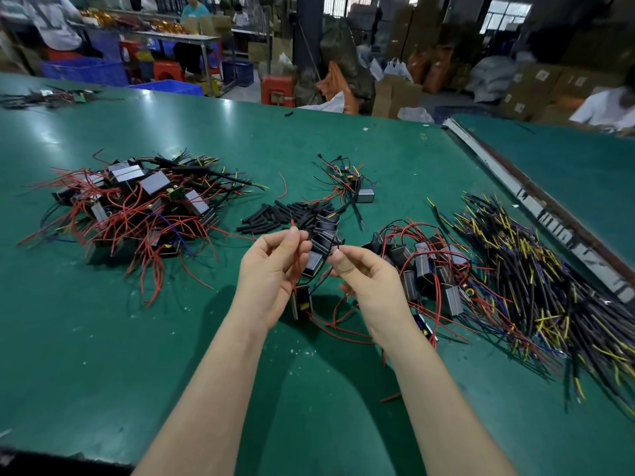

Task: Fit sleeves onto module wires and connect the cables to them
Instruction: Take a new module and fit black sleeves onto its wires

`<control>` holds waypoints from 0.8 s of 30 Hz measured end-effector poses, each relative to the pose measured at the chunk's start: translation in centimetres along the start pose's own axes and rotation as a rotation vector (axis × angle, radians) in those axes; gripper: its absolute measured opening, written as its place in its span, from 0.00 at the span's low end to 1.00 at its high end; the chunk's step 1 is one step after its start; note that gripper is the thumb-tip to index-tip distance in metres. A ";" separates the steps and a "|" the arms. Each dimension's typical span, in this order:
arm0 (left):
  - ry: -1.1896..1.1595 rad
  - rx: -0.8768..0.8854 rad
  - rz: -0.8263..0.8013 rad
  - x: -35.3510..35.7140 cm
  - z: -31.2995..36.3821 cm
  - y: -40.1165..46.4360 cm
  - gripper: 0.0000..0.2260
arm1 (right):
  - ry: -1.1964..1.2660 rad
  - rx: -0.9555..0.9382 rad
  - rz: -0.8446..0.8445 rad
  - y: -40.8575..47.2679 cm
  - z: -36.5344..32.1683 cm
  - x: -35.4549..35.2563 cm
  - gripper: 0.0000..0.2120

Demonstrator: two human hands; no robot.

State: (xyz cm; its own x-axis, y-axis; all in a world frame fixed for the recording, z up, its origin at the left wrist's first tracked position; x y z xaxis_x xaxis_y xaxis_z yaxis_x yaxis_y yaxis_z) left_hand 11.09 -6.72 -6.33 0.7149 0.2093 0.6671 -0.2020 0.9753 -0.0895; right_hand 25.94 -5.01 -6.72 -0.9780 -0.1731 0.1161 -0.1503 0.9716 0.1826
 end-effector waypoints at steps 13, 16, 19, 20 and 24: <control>0.024 -0.049 -0.045 0.5 -0.2 -0.1 0.09 | 0.337 0.119 -0.080 -0.1 0.3 1.2 0.08; 0.037 -0.054 -0.046 0.6 -0.3 -0.2 0.06 | 0.320 0.127 -0.078 -0.1 0.4 1.2 0.06; 0.056 -0.035 -0.038 0.5 -0.2 -0.2 0.03 | 0.281 0.086 -0.043 0.0 0.4 0.7 0.08; 0.059 -0.027 -0.037 0.5 -0.1 -0.2 0.03 | 0.289 0.070 -0.046 0.0 0.3 0.7 0.09; 0.091 0.000 -0.054 0.9 -0.1 -0.3 0.03 | 0.355 0.048 -0.104 -0.1 -0.2 1.3 0.08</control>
State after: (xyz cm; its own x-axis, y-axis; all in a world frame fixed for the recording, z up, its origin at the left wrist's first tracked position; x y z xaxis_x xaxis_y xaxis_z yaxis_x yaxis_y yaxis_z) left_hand 11.88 -6.86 -5.76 0.7825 0.1619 0.6012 -0.1613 0.9853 -0.0554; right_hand 24.67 -5.37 -6.40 -0.8474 -0.3086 0.4321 -0.2616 0.9508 0.1661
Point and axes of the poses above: each hand's wrist, its own y-axis towards the middle knuckle, its own x-axis out of the palm, z = x × y, the point moved 9 cm from there along y, towards the middle knuckle, and after that the axes turned 5 degrees about -x, right-handed, at the moved point
